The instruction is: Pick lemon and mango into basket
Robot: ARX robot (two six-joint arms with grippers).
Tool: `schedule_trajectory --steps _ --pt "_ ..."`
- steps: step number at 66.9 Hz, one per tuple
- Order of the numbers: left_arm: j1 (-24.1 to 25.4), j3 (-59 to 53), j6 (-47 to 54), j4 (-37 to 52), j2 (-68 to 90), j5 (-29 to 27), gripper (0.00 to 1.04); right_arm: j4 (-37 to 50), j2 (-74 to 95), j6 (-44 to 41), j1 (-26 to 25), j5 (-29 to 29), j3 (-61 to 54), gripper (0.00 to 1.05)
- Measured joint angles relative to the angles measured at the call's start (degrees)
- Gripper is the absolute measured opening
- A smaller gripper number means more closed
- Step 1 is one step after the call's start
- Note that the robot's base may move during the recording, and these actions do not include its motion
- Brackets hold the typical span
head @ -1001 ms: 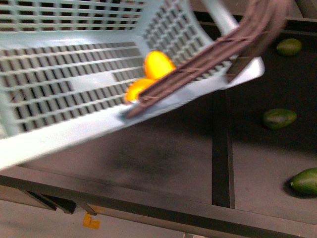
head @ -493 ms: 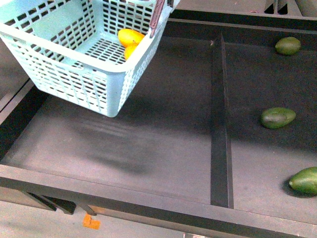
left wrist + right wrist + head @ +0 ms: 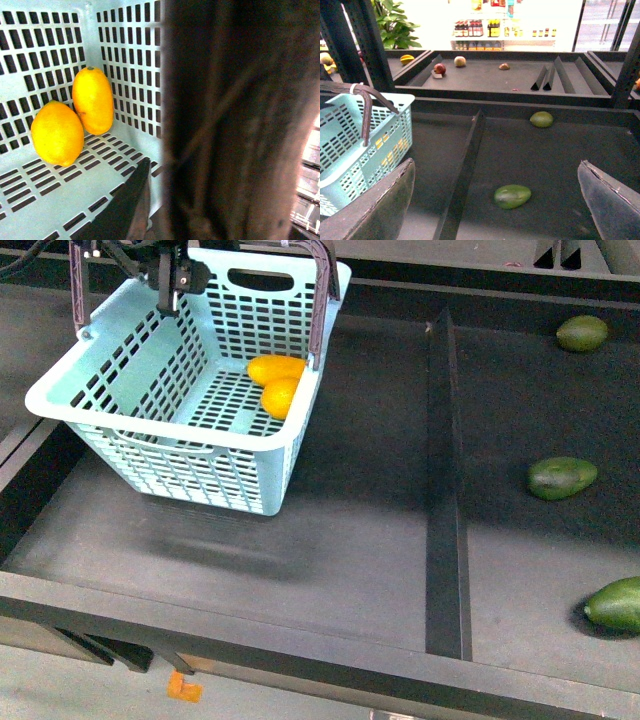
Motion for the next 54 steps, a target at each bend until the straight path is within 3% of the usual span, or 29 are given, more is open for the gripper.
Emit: schedule_trajectory --steps 5,14,26,30,34,39,43,54 --pt "0.3 -4.8 0.3 0.8 -3.3 -2.0 0.71 0.0 0.0 0.0 0.0 0.0 0.0 0.96" --pt "1.1 -14.7 4.5 -6.7 -14.3 -8.6 0.99 0.0 0.0 0.0 0.0 0.0 0.0 0.96" --pt "1.7 -29.1 9.7 -4.9 -28.2 -12.1 0.97 0.0 0.0 0.0 0.0 0.0 0.0 0.96" --pt "1.7 -38.6 24.1 16.0 -32.2 -9.5 0.85 0.0 0.0 0.0 0.0 0.0 0.0 0.96" --pt "1.9 -50.4 47.6 38.5 -36.3 -8.2 0.71 0.0 0.0 0.0 0.0 0.0 0.0 0.96" --pt "2.6 -61.4 68.1 53.5 -40.9 -7.4 0.55 0.0 0.0 0.0 0.0 0.0 0.0 0.96" --pt "3.7 -68.6 78.3 59.0 -45.1 -6.8 0.41 0.0 0.0 0.0 0.0 0.0 0.0 0.96" --pt "5.7 -81.9 85.8 62.4 -53.4 -5.2 0.05 0.0 0.0 0.0 0.0 0.0 0.0 0.96"
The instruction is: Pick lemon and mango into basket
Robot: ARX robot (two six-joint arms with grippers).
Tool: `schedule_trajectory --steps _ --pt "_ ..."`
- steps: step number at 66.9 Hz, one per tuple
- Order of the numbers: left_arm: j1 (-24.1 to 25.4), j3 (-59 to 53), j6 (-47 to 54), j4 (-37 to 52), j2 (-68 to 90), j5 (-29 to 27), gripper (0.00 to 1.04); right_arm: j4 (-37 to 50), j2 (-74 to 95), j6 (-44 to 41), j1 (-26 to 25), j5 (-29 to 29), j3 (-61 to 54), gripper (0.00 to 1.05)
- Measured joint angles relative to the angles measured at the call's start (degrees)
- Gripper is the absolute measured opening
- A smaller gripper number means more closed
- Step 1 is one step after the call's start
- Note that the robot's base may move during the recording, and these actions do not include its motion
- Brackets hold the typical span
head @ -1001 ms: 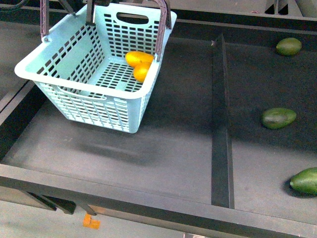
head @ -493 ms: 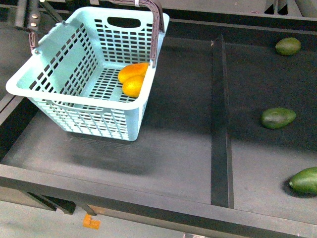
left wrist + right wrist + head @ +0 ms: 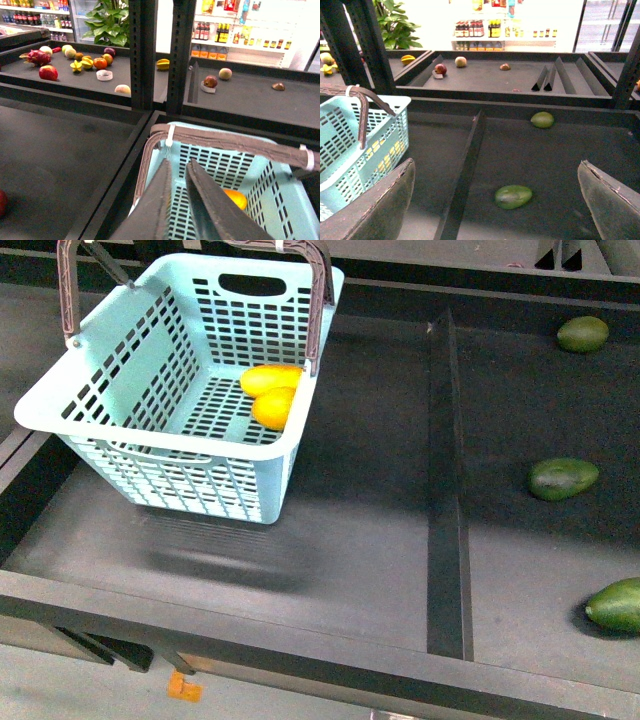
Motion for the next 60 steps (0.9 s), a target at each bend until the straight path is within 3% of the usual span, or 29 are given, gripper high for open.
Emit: schedule_trajectory --steps 13,16,29,60 --pt "1.7 -11.7 1.2 0.8 -11.0 1.9 0.04 0.0 0.0 0.0 0.0 0.0 0.0 0.96" --pt "3.5 -13.7 1.3 0.4 -13.4 4.6 0.04 0.0 0.0 0.0 0.0 0.0 0.0 0.96" --pt "4.8 -21.2 1.4 1.0 -20.2 5.0 0.04 0.0 0.0 0.0 0.0 0.0 0.0 0.96" --pt "4.9 -27.5 1.6 -22.1 -49.9 5.0 0.04 0.0 0.0 0.0 0.0 0.0 0.0 0.96"
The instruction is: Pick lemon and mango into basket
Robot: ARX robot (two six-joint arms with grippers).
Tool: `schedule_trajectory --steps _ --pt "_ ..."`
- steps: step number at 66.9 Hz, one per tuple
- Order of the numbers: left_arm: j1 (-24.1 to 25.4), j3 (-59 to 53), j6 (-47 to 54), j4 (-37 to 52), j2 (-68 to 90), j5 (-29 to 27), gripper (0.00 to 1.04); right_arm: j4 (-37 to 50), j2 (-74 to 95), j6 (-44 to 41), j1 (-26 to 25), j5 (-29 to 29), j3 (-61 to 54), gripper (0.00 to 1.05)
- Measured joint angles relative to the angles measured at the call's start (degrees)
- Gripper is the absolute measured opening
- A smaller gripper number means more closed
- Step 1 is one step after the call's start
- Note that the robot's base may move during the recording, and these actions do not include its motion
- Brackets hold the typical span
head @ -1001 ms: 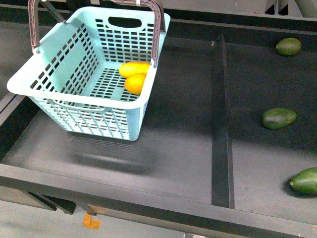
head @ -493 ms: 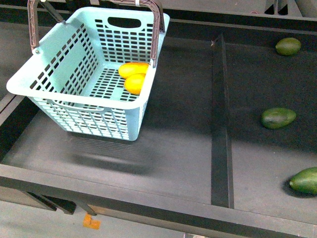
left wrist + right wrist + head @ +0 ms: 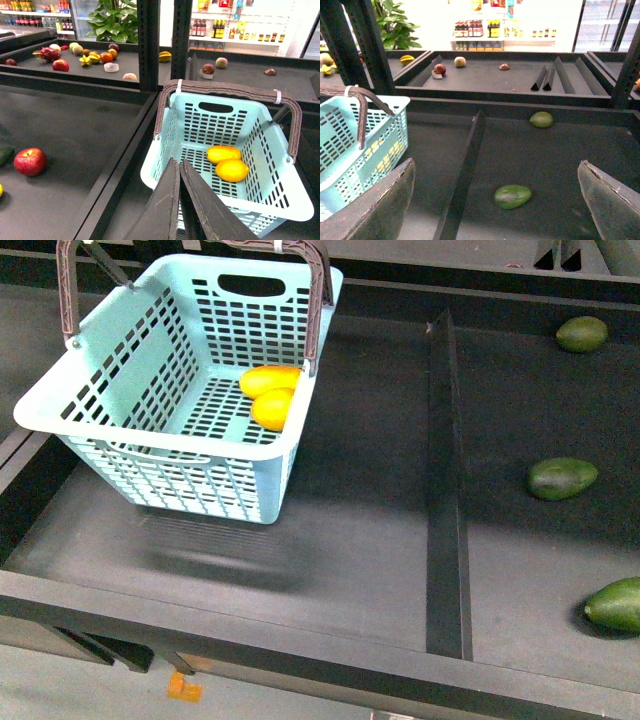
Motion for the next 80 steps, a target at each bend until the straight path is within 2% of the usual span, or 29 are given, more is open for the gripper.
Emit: schedule_trajectory --steps 24,55,61,80 --pt "0.0 0.0 0.0 -14.8 -15.9 0.0 0.04 0.0 0.0 0.0 0.0 0.0 0.0 0.96" --pt "0.0 0.0 0.0 -26.2 -27.3 0.0 0.04 0.0 0.0 0.0 0.0 0.0 0.0 0.96" --pt "0.0 0.0 0.0 -35.5 -35.2 0.0 0.04 0.0 0.0 0.0 0.0 0.0 0.0 0.96" --pt "0.0 0.0 0.0 -36.2 -37.1 0.0 0.04 0.0 0.0 0.0 0.0 0.0 0.0 0.96"
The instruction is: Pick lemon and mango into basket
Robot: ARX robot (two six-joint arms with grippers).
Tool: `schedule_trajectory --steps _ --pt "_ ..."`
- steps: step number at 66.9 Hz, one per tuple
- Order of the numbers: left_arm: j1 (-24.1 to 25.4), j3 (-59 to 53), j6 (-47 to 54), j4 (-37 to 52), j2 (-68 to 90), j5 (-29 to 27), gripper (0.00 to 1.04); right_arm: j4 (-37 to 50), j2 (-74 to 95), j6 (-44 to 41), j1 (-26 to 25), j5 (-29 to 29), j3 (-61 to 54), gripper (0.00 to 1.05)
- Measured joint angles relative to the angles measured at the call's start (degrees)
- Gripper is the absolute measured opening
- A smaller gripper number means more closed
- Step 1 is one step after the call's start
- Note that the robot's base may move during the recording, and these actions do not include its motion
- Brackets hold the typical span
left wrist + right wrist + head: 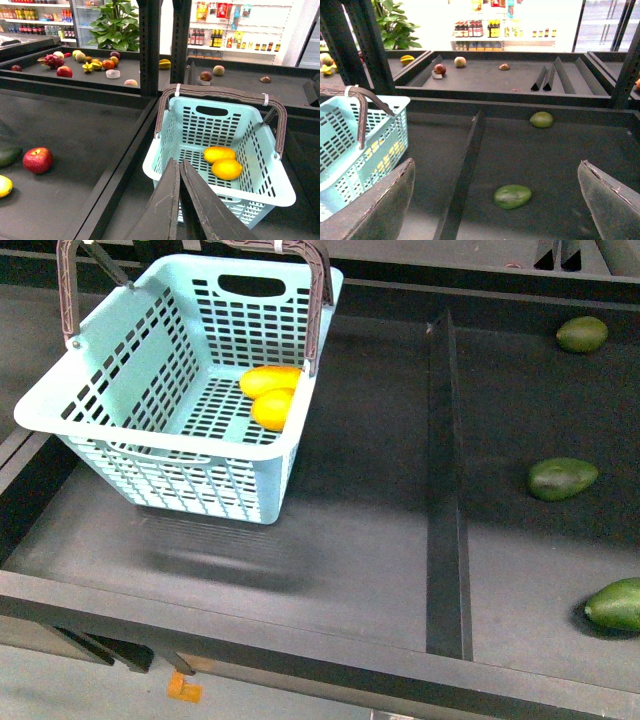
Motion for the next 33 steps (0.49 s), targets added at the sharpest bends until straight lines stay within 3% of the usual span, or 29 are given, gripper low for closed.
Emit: schedule_trajectory --steps 11,33 --pt "0.0 0.0 0.0 0.0 0.0 0.0 0.04 0.0 0.0 0.0 0.0 0.0 0.0 0.96" --pt "0.0 0.0 0.0 0.0 0.0 0.0 0.77 0.0 0.0 0.0 0.0 0.0 0.0 0.96"
